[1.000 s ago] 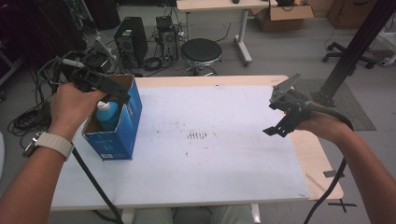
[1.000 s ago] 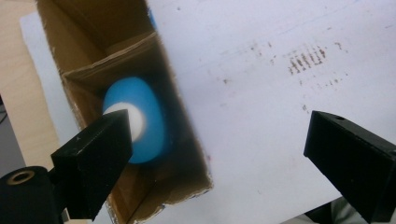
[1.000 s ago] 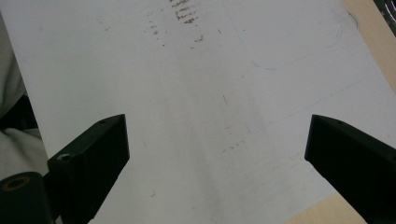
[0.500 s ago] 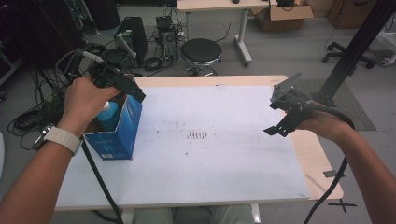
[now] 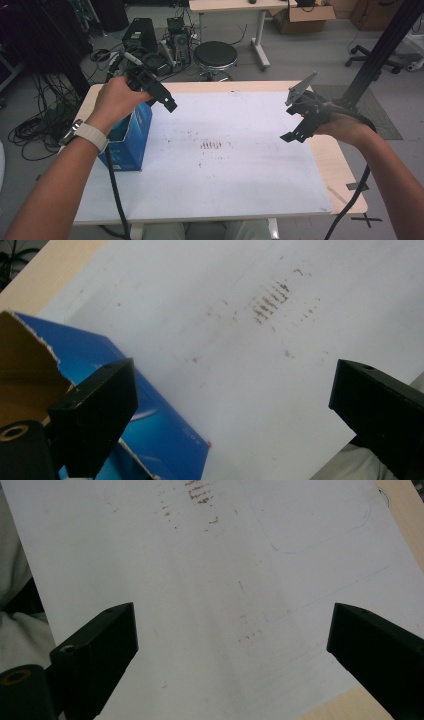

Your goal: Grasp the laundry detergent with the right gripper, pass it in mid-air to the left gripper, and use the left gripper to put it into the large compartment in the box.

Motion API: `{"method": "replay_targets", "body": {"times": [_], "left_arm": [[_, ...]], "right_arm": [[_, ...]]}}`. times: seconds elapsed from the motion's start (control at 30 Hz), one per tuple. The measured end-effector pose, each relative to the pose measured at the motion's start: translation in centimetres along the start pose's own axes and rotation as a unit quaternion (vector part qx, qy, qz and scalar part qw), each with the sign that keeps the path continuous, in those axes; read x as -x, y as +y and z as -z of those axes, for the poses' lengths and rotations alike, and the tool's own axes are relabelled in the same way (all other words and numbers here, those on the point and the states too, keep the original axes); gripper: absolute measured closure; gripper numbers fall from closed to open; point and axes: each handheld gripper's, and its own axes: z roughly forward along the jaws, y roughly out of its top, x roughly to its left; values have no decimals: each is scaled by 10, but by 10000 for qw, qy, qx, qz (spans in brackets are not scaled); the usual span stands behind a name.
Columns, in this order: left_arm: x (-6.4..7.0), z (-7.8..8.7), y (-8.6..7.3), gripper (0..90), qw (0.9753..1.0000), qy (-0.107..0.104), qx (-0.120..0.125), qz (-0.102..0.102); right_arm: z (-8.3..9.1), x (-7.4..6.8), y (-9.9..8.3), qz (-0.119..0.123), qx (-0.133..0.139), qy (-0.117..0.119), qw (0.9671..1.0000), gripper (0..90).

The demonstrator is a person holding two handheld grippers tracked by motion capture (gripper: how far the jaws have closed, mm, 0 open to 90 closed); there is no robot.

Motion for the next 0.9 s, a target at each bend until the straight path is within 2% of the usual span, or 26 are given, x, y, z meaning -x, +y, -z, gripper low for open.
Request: {"method": "replay_targets", "body": {"times": [0.17,0.37,0.5,0.63,0.9], "left_arm": [[4,-8,11,65,9996,-67,-77,-277],[10,-14,24,65,9977,-180,-160,-639],[15,-20,31,66,9952,-285,-198,-911],[19,-27,37,64,9932,-312,-247,-1098],[27,-35,48,64,9865,-405,-226,-1572]], "right_arm": [[-1,1,4,-4,-25,15,10000,53],[-2,2,7,27,-102,36,9999,53],[-3,2,8,47,-117,48,9999,53],[-4,1,10,30,-160,65,9998,54],[-4,0,11,67,-197,83,9997,54]]}}
